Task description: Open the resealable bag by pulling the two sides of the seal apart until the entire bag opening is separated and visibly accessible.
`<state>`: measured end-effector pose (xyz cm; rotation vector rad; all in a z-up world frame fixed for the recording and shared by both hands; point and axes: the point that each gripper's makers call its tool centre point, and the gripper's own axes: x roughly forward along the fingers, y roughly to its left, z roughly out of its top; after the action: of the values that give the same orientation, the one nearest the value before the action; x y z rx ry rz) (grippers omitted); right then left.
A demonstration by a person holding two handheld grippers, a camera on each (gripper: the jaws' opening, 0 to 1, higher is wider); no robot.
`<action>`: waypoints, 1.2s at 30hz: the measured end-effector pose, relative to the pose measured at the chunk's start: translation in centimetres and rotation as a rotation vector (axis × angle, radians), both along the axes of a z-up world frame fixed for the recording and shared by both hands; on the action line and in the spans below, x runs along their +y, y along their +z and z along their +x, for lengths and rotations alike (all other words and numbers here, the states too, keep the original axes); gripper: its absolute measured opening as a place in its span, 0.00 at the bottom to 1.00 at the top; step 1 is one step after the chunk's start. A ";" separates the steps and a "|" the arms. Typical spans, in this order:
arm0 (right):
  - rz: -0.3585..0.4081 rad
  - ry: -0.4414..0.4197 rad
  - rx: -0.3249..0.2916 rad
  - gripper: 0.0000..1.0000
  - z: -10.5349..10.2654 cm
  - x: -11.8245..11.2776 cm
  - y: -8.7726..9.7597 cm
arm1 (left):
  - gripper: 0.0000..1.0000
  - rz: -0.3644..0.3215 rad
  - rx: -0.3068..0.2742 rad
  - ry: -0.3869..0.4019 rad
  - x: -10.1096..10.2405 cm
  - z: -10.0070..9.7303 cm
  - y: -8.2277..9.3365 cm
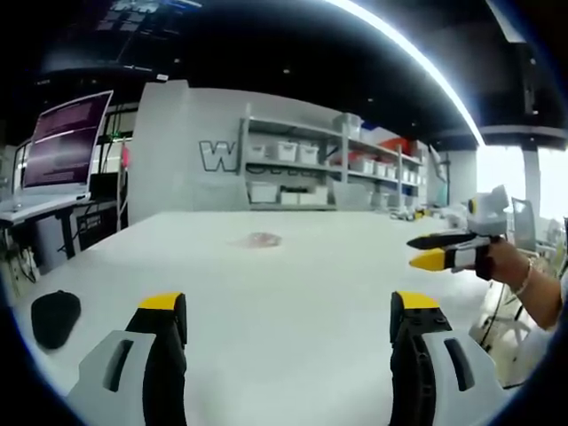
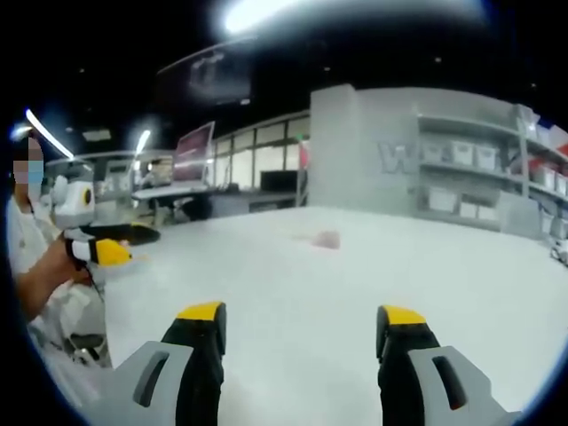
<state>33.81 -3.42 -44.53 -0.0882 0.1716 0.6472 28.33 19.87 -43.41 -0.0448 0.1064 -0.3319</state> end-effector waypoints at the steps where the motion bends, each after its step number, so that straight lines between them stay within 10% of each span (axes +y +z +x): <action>1: 0.000 0.001 0.000 0.69 0.1 0.1 0.0 | 0.93 -0.001 0.000 0.000 0.0 0.0 0.0; 36: -0.010 0.000 0.002 0.69 2.2 0.7 0.4 | 0.93 0.000 -0.005 -0.003 0.0 -0.1 0.3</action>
<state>35.97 -2.72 -44.10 -0.0966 0.1766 0.6462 28.27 19.86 -43.07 -0.0435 0.1017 -0.3353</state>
